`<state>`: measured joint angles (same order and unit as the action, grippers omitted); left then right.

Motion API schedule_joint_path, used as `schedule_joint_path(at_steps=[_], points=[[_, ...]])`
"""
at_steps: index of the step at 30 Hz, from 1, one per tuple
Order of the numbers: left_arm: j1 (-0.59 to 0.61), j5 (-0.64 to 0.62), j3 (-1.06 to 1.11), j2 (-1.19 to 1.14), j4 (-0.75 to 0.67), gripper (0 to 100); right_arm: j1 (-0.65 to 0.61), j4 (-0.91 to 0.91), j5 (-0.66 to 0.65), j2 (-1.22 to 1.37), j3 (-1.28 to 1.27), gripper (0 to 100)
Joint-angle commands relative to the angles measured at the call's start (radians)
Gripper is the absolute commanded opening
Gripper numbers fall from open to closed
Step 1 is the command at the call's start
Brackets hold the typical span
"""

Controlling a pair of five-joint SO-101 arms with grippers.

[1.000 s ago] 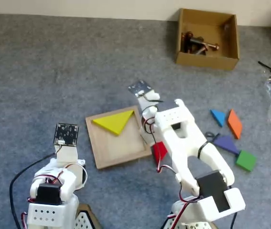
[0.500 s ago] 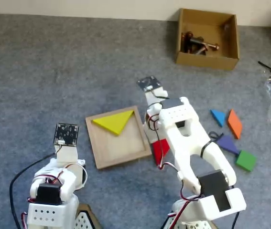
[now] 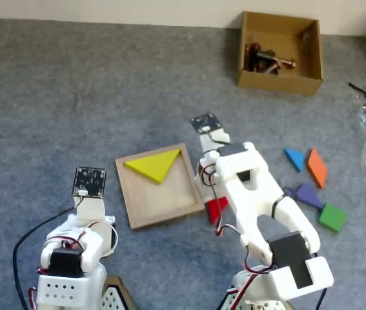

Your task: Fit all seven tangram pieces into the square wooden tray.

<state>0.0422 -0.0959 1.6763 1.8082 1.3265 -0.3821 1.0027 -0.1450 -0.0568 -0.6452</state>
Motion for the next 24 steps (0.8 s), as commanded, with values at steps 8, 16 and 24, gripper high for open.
schedule_joint_path(at_steps=[8, 16, 24], points=[[-0.015, -0.008, 0.019, 0.007, -0.002, 1, 0.007, -0.022, 0.026, -0.012, 0.004, 24.2], [-0.015, -0.008, 0.019, 0.007, -0.002, 1, 0.007, 0.056, 0.026, -0.013, 0.028, 24.3], [-0.015, -0.008, 0.019, 0.007, -0.002, 1, -0.016, 0.064, 0.049, -0.013, 0.048, 24.6]])
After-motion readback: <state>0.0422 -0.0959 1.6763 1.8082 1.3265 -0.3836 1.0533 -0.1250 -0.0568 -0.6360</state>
